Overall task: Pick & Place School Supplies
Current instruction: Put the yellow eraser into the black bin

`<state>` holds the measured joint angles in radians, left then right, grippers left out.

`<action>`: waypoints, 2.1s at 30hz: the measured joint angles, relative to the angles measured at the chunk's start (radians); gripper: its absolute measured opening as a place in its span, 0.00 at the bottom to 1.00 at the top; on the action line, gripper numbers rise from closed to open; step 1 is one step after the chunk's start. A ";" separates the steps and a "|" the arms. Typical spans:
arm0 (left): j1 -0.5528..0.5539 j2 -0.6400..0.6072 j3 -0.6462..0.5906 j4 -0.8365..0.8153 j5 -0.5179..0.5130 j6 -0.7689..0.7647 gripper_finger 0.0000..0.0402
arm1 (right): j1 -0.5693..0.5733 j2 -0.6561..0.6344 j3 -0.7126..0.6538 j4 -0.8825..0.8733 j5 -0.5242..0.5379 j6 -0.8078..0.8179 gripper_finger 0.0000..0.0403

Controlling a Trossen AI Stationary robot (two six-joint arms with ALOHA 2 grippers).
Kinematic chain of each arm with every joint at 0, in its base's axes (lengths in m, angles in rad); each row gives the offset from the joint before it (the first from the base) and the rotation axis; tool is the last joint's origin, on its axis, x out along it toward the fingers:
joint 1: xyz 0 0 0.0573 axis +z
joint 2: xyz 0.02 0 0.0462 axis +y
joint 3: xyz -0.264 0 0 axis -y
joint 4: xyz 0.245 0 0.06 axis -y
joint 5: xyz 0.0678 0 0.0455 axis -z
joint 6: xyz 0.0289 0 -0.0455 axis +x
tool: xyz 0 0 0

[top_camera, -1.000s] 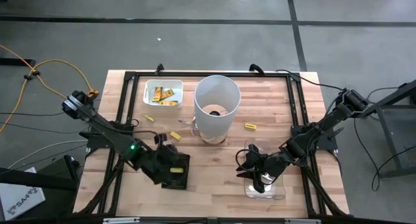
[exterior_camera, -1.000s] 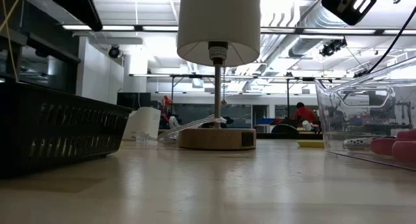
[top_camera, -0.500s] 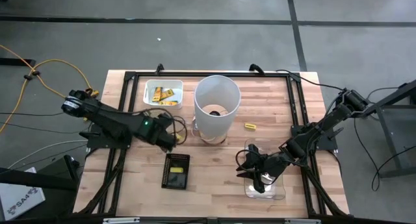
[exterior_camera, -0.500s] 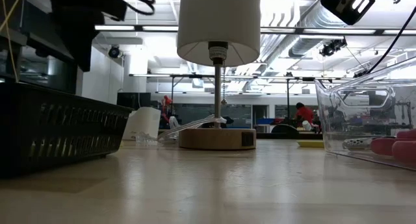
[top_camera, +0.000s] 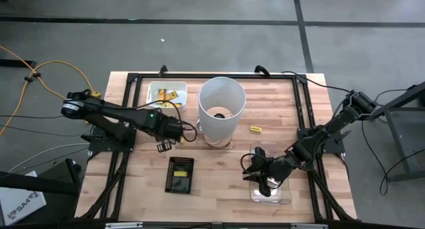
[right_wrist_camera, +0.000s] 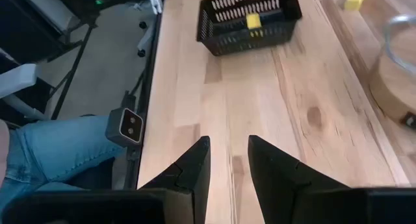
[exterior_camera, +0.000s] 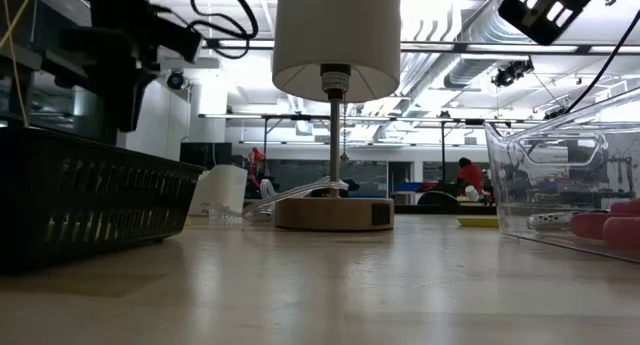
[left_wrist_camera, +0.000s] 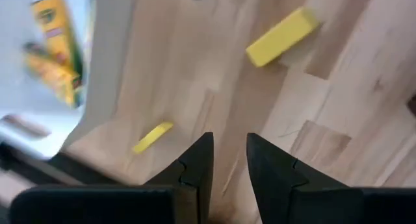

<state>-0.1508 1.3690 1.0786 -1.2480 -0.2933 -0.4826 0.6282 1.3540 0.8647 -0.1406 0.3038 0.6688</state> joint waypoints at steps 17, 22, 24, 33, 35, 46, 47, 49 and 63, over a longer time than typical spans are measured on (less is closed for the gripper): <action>0.046 -0.351 -0.284 0.225 0.149 0.147 0.21 | -0.003 0.000 0.000 -0.149 -0.045 0.036 0.24; 0.046 -0.428 -0.290 0.236 0.147 0.194 0.21 | -0.003 0.000 0.000 -0.128 -0.045 0.042 0.24; 0.046 -0.441 -0.290 0.233 0.134 0.182 0.21 | -0.003 0.000 0.000 -0.117 -0.045 0.042 0.24; 0.077 -0.435 -0.290 0.134 -0.031 -0.311 0.21 | -0.003 0.000 0.000 -0.098 -0.045 0.037 0.24; 0.086 -0.435 -0.290 0.113 -0.029 -0.416 0.21 | -0.003 0.000 0.000 -0.098 -0.046 0.036 0.24; 0.087 -0.435 -0.290 0.112 0.034 -0.676 0.21 | -0.002 0.000 0.000 -0.094 -0.051 0.034 0.24; 0.087 -0.435 -0.290 0.111 0.034 -0.694 0.21 | -0.002 0.000 0.000 -0.094 -0.051 0.034 0.24; 0.087 -0.435 -0.290 0.111 0.034 -0.724 0.21 | -0.002 0.000 0.000 -0.094 -0.051 0.034 0.24; 0.087 -0.425 -0.290 0.132 0.035 -0.668 0.21 | -0.002 0.000 0.000 -0.095 -0.050 0.034 0.24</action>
<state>-0.0635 0.9439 0.7887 -1.1158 -0.2587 -1.1503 0.6258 1.3540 0.8649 -0.2352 0.2539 0.7033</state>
